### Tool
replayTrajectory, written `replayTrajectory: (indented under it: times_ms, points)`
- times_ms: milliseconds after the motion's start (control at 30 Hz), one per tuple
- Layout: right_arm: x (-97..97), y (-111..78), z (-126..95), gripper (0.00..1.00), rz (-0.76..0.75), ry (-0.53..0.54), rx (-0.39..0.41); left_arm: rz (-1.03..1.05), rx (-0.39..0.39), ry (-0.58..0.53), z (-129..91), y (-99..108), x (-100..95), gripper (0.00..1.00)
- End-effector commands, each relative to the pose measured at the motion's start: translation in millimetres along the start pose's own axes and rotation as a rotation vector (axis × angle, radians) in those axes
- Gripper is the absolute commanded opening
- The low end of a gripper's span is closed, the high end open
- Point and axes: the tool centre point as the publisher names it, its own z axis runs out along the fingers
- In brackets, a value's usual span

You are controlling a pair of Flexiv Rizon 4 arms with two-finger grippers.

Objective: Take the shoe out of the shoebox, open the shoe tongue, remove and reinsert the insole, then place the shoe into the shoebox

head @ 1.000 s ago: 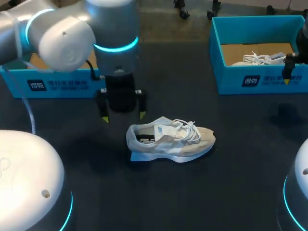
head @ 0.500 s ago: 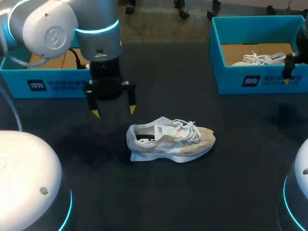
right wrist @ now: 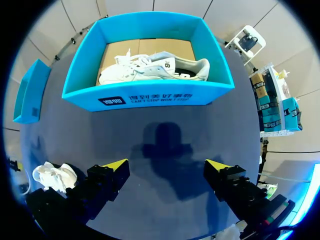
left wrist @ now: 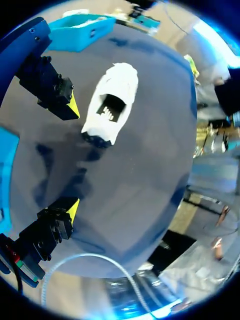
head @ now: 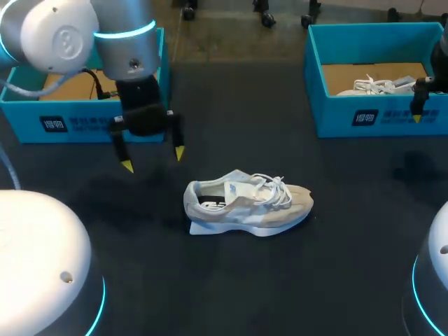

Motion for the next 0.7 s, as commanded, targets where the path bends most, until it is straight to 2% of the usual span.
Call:
replayTrajectory:
  times_ms: [33, 400, 567, 700]
  points:
    - [-0.5, -0.2, 0.1, 1.00, 0.000, 0.002, -0.001, -0.298, 0.234, -0.105, 1.4, 13.6, 10.0, 1.00]
    - [-0.5, -0.2, 0.1, 1.00, 0.000, 0.002, -0.001, -0.506, 0.439, -0.245, 16.4, 14.1, 33.1, 1.00]
    - [-0.5, -0.2, 0.1, 1.00, 0.000, 0.002, -0.001, -0.600, 0.496, -0.364, 27.9, 14.5, 35.8, 1.00]
    - [-0.5, -0.2, 0.1, 1.00, 0.000, 0.002, -0.001, -0.662, 0.580, -0.432, 36.6, 11.8, 40.0, 1.00]
